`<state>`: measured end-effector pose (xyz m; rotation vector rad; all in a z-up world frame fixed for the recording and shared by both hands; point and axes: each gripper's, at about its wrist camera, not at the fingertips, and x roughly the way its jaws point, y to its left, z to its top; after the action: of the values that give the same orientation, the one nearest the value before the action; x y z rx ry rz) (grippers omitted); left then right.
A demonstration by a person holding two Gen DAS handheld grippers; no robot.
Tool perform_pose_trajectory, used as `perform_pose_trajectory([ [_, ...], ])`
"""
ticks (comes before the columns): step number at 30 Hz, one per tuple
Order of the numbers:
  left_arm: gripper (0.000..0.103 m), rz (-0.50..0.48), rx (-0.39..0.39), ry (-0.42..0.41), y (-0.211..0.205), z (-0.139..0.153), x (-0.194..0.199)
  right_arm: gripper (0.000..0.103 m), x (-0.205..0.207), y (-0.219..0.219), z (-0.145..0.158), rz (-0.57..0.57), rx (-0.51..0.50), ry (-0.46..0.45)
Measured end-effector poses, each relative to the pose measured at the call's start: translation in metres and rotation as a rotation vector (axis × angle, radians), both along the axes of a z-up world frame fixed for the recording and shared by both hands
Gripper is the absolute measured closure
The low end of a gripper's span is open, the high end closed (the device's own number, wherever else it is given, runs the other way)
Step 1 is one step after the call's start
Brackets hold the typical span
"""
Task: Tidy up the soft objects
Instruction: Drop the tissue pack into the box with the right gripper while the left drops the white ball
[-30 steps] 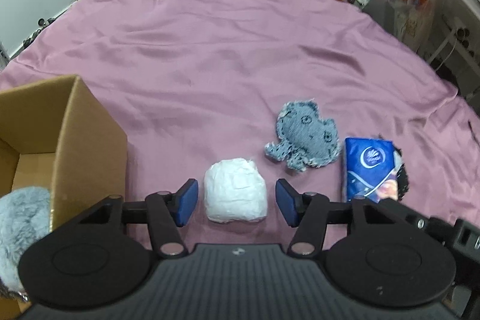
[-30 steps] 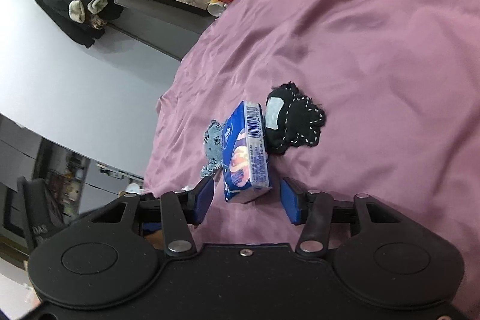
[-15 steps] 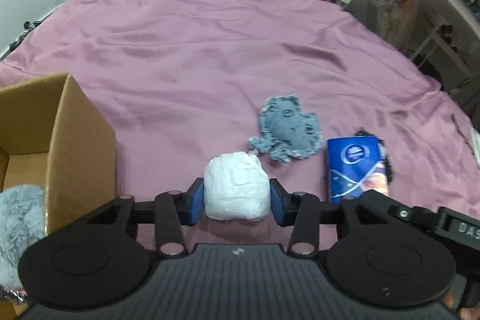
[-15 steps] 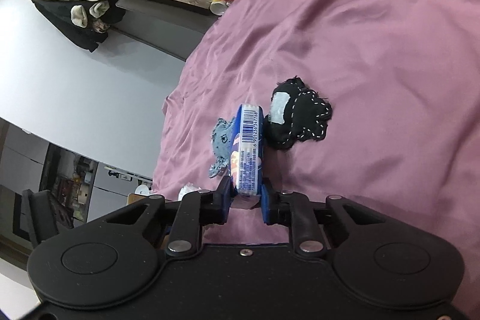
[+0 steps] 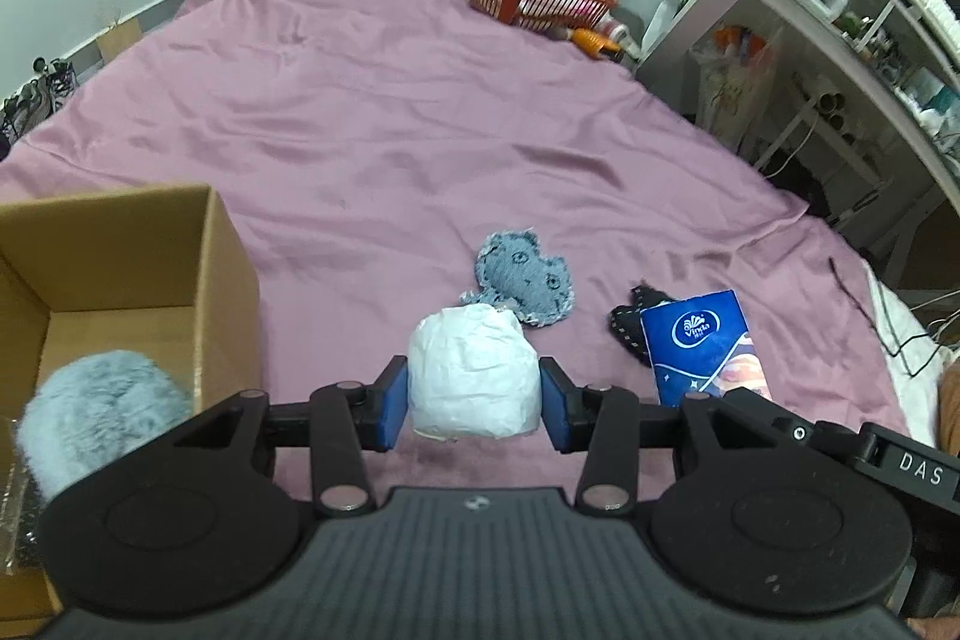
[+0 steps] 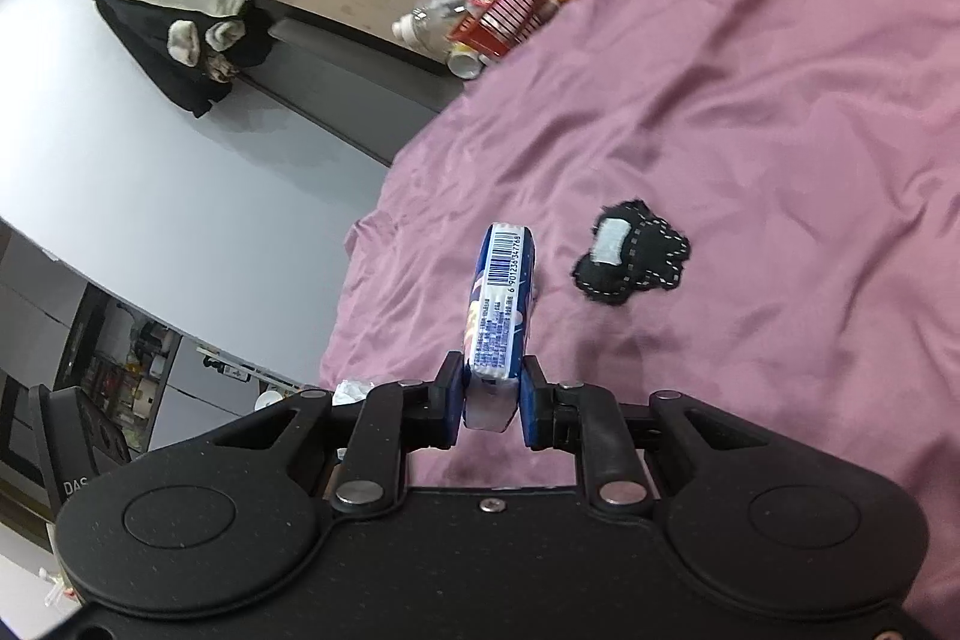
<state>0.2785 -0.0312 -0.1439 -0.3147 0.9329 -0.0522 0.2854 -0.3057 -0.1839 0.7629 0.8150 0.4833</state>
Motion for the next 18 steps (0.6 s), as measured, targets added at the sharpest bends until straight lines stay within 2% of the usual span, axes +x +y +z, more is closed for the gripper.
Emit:
perform_pose_trajectory([
  [9, 0.059, 0.015, -0.023, -0.064, 0.016, 0.025, -0.029, 0.084, -0.02, 0.013, 0.026, 0.006, -0.021, -0.058],
  [18, 0.059, 0.036, -0.03, -0.099, 0.036, 0.038, -0.05, 0.084, -0.036, 0.032, 0.044, 0.006, -0.034, -0.092],
])
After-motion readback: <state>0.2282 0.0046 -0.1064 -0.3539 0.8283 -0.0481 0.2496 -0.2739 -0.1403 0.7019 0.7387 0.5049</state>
